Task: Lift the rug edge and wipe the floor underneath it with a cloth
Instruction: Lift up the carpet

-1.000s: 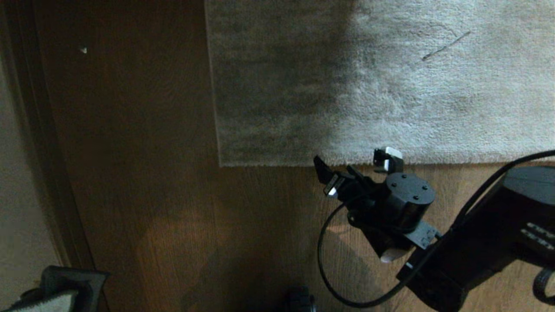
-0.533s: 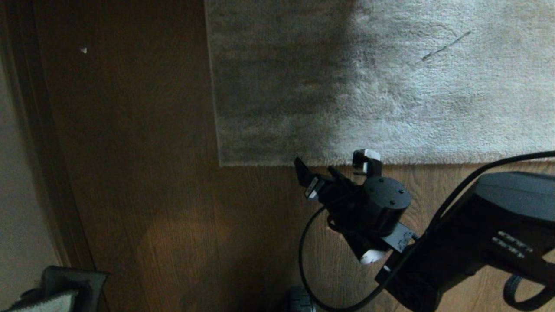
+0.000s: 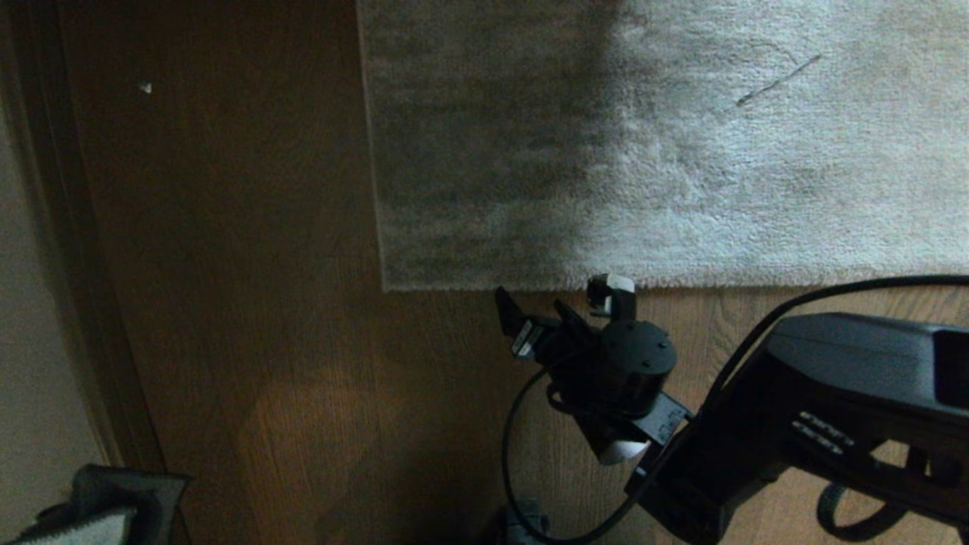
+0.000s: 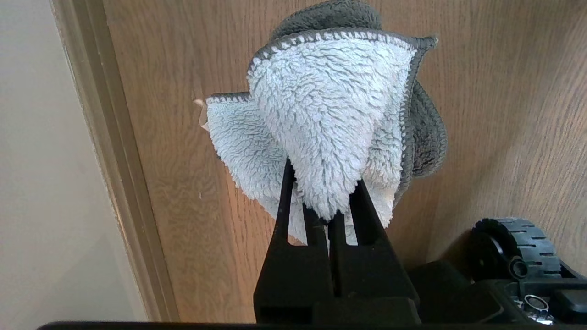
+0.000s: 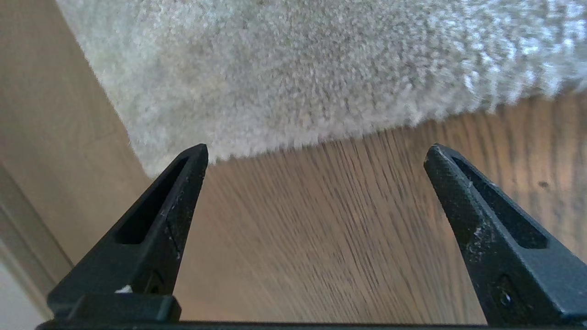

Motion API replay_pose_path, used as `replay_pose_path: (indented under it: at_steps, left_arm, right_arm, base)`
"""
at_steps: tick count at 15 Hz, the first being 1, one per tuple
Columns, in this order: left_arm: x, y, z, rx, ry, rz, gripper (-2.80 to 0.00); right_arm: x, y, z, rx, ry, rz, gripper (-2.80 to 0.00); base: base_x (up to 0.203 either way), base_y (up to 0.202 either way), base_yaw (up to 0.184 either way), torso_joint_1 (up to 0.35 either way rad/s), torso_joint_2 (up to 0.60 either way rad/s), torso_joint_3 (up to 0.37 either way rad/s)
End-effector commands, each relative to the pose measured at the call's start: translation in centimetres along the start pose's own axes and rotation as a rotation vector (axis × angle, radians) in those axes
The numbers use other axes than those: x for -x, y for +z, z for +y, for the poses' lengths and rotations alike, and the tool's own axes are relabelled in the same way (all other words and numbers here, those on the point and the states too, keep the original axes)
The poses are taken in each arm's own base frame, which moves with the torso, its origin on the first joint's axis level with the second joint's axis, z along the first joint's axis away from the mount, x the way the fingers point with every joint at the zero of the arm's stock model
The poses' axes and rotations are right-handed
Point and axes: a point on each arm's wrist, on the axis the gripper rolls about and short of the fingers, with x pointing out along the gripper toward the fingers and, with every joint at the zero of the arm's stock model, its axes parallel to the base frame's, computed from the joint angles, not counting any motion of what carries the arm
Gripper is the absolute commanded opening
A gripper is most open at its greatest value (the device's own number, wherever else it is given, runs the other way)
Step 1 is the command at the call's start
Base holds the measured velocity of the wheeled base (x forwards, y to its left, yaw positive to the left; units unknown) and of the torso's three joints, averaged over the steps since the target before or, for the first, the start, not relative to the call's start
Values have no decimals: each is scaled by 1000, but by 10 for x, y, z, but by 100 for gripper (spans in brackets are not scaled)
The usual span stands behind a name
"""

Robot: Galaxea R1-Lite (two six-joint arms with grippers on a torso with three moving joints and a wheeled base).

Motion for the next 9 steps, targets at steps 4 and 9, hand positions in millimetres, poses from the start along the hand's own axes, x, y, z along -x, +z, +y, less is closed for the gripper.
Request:
replay_pose_path:
  at_steps: [4,9]
  left_arm:
    - [0,0,0,0,-1,-1,-280]
    - [0,0,0,0,1,-1,-280]
  right_arm:
    - [-16,-11,2,-28,9,-60,0]
    - [-26,-8,5,-40,18,-97,0]
  base:
    - [0,0,0,0,0,0]
    - [0,0,0,0,0,0]
